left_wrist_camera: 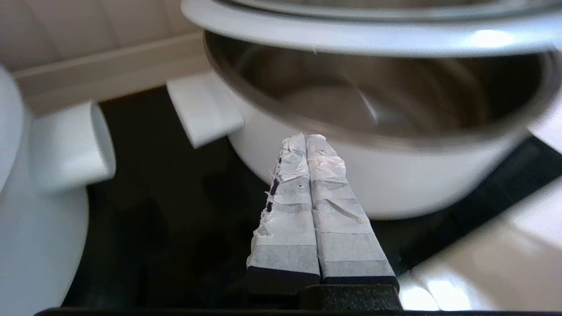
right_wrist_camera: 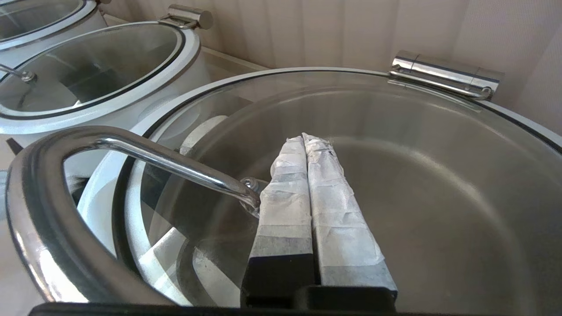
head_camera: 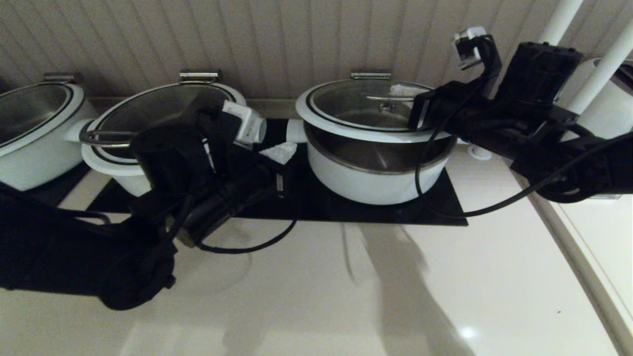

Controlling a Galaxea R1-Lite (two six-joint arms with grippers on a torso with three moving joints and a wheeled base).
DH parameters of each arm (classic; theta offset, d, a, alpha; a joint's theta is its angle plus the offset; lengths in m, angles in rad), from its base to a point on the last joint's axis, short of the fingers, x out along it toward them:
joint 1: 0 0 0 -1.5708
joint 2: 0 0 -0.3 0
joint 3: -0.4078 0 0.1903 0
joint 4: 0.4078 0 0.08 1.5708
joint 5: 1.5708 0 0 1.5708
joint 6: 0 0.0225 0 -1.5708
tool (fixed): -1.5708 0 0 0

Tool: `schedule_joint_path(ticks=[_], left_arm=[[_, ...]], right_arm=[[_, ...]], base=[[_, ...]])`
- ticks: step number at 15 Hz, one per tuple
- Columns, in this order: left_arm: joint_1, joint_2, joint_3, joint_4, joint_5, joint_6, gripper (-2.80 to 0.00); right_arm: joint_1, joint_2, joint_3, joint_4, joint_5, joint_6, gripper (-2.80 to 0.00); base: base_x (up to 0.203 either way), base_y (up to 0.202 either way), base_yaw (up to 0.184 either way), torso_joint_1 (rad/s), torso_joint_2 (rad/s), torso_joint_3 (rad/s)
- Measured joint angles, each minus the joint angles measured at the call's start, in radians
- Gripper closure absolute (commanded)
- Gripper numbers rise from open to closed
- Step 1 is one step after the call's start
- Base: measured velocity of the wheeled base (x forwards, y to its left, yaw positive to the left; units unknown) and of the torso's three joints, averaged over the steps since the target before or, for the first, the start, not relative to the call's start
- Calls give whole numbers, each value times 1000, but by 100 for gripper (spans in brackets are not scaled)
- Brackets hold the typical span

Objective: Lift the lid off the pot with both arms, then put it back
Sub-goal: Hold the pot lid with the left arm

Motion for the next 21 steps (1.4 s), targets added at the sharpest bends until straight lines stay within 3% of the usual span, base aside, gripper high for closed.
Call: schedule_joint_path(ticks=[9,21], left_arm=[[-23,187,-296,13,21,-1,0],[-35,266,-440,78,28,-1,0]], right_arm=[[-1,16,-7,-3,0,0,0],[-1,12,-5,-42,0,2,0]], base=[[0,0,0,0,0,0],[0,0,0,0,0,0]])
